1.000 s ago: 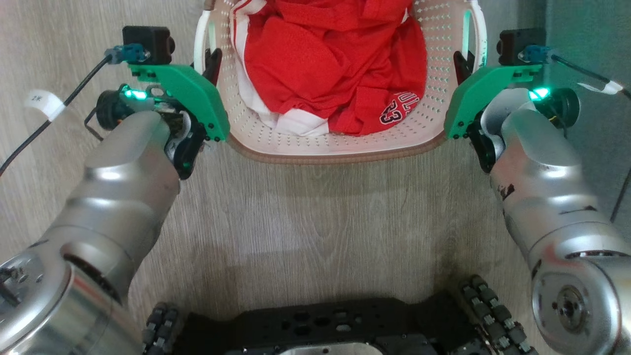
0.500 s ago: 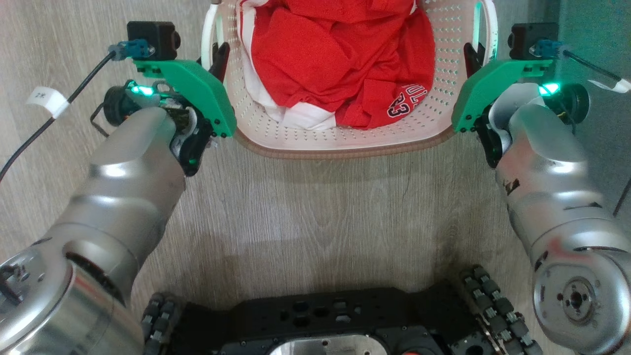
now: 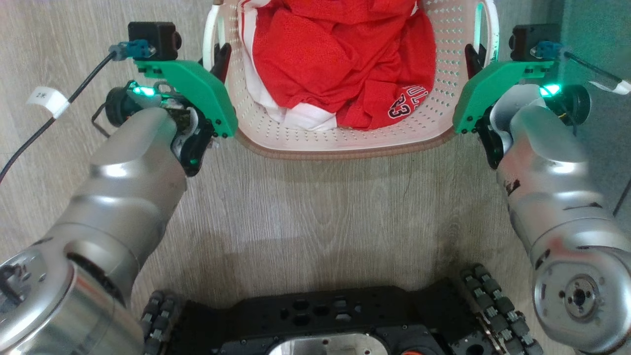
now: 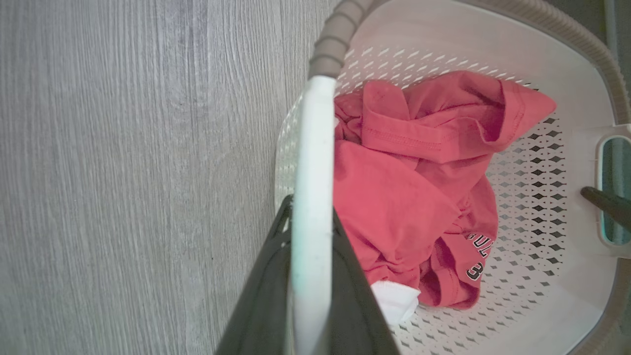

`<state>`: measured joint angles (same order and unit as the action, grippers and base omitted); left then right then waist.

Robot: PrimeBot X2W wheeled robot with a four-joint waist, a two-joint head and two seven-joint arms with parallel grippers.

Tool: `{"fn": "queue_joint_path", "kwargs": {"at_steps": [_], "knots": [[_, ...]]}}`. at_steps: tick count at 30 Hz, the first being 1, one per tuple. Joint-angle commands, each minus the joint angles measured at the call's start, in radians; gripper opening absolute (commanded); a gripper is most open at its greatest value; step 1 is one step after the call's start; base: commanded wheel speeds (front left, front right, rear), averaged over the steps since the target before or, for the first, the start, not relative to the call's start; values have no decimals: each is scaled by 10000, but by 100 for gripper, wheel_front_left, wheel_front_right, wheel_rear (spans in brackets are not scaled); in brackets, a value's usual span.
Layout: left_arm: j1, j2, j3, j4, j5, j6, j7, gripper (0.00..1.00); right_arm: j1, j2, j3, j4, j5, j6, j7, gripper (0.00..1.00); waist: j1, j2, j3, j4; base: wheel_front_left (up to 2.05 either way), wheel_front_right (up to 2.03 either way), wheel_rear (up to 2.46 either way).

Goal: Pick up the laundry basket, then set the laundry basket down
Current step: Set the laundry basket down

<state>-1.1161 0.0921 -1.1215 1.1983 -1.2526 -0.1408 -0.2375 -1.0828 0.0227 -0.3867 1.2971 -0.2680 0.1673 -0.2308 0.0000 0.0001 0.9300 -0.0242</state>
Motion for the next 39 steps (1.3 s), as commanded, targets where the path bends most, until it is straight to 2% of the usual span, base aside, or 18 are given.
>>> {"fn": "queue_joint_path", "kwargs": {"at_steps": [1, 8, 9, 10, 11, 26, 39], "knots": [[-28, 985, 176, 361, -107, 102, -81, 0, 149, -730, -213, -260, -26, -366, -103, 0, 0, -1, -3, 2, 0, 0, 0], [-42, 976, 14, 276, -152, 102, 30, 0, 111, -730, -286, -186, -93, -366, -154, 0, 0, -1, 4, 20, 0, 0, 0], [-49, 954, -20, 209, -161, 102, 68, 0, 54, -730, -209, -165, -22, -366, -175, 13, 0, -1, 12, 52, 0, 0, 0], [-31, 917, -32, 106, -215, 102, 157, 87, -8, -730, -79, -137, 119, -366, -195, 100, 0, -1, 16, 94, 0, 0, 0], [-21, 899, -48, 6, -266, 102, 249, 100, -44, -730, 111, -109, 295, -366, -200, 100, 0, -1, 17, 135, 0, 0, 0], [15, 1080, -461, -552, -575, 102, 275, 100, 207, -730, 3781, -65, 3748, -366, -184, 100, 0, -1, -20, 173, 0, 0, 0], [79, 1138, -697, -1168, -1061, 102, 219, 100, 540, -730, 5918, -563, 5923, -366, -86, 100, 0, -1, -152, 126, 0, 0, 0]]}}
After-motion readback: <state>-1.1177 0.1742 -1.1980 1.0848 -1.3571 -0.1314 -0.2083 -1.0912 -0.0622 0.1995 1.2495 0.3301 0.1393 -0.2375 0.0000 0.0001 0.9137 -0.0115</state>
